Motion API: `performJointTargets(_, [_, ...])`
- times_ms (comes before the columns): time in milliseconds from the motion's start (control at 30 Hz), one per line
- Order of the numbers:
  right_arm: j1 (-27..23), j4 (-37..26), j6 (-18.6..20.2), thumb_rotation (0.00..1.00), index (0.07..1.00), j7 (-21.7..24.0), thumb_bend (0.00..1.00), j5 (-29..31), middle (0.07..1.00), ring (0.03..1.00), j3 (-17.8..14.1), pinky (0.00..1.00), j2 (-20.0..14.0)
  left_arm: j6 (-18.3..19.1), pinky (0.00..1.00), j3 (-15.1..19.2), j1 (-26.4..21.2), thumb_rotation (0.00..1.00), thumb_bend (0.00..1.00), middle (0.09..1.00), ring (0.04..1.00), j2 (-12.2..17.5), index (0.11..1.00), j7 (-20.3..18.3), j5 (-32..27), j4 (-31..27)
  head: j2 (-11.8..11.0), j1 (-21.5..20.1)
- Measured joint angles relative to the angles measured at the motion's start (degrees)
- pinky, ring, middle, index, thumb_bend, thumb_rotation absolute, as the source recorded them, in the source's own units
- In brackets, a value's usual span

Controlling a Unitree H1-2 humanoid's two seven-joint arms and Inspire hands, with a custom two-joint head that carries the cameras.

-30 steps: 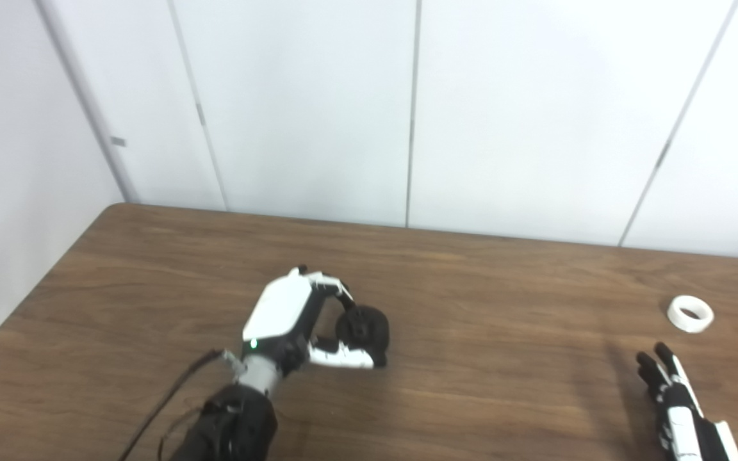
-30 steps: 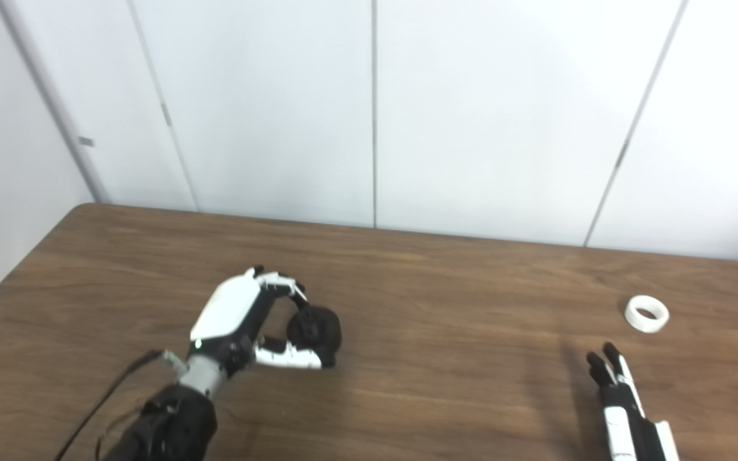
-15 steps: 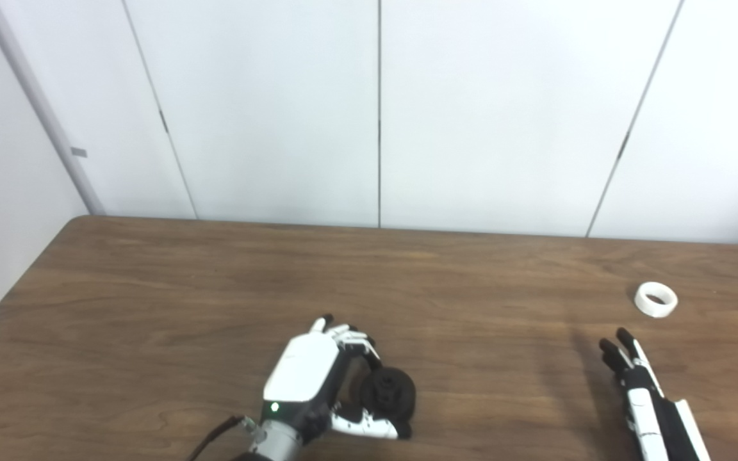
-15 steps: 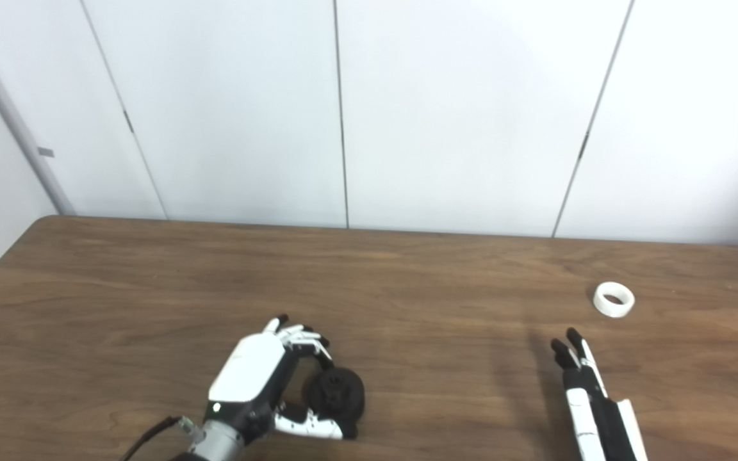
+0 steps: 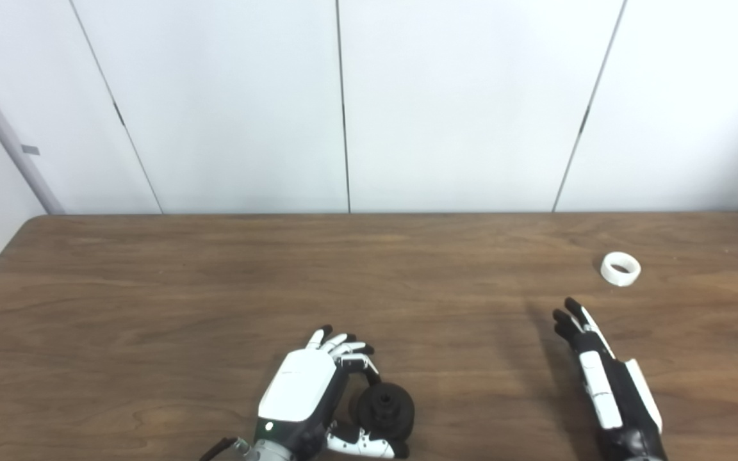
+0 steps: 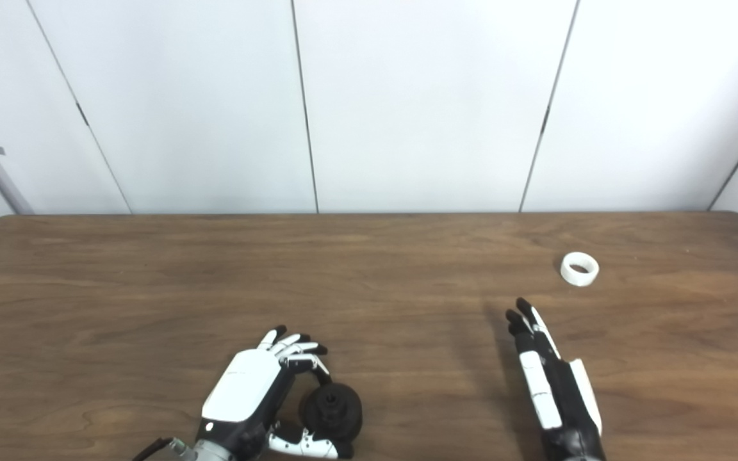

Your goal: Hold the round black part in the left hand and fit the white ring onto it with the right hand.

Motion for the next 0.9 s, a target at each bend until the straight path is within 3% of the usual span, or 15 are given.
performJointTargets(400, [-1.7,-2.2,4.1,0.98,0.946,0.0,0.56,0.1,0.916,0.944,-1.3,1.0,0.8,-2.1,1.0,-0.2,0.2,0.06,0.52,0.813,0.907,-0.2,0.485,0.8,1.4,1.1,2.0,-2.4])
performJointTargets(500, [-2.5,-3.2,5.4,0.89,0.925,0.0,0.54,-0.4,0.909,0.927,-2.2,0.97,0.6,-2.4,1.0,-0.1,0.2,0.06,0.52,0.813,0.904,-0.5,0.485,1.0,1.5,1.5,2.1,-2.7])
performJointTargets(533, [-2.9,-3.5,5.6,0.85,0.914,-0.1,0.54,-0.9,0.899,0.909,-2.6,0.91,0.5,-2.5,1.0,-0.1,0.2,0.06,0.52,0.813,0.905,-0.5,0.485,1.0,1.5,1.6,2.2,-3.2])
performJointTargets(667, [-5.0,-4.5,7.7,0.69,0.869,-1.1,0.61,-4.4,0.867,0.866,-4.0,0.82,-1.2,-3.2,1.0,0.1,0.2,0.06,0.52,0.809,0.902,-0.5,0.485,1.3,1.6,1.8,2.4,-5.4])
performJointTargets(867, [-8.3,-5.7,11.7,0.56,0.84,-1.5,0.73,-7.9,0.881,0.88,-6.1,0.87,-4.0,-4.2,1.0,0.6,0.2,0.06,0.52,0.809,0.904,-0.4,0.485,1.0,1.6,2.0,2.5,-8.3])
performJointTargets(900, [-9.1,-5.7,12.6,0.5,0.84,-1.5,0.71,-8.2,0.885,0.885,-6.5,0.88,-4.6,-4.3,1.0,0.6,0.2,0.06,0.52,0.808,0.903,-0.4,0.485,0.9,1.6,2.0,2.5,-8.4])
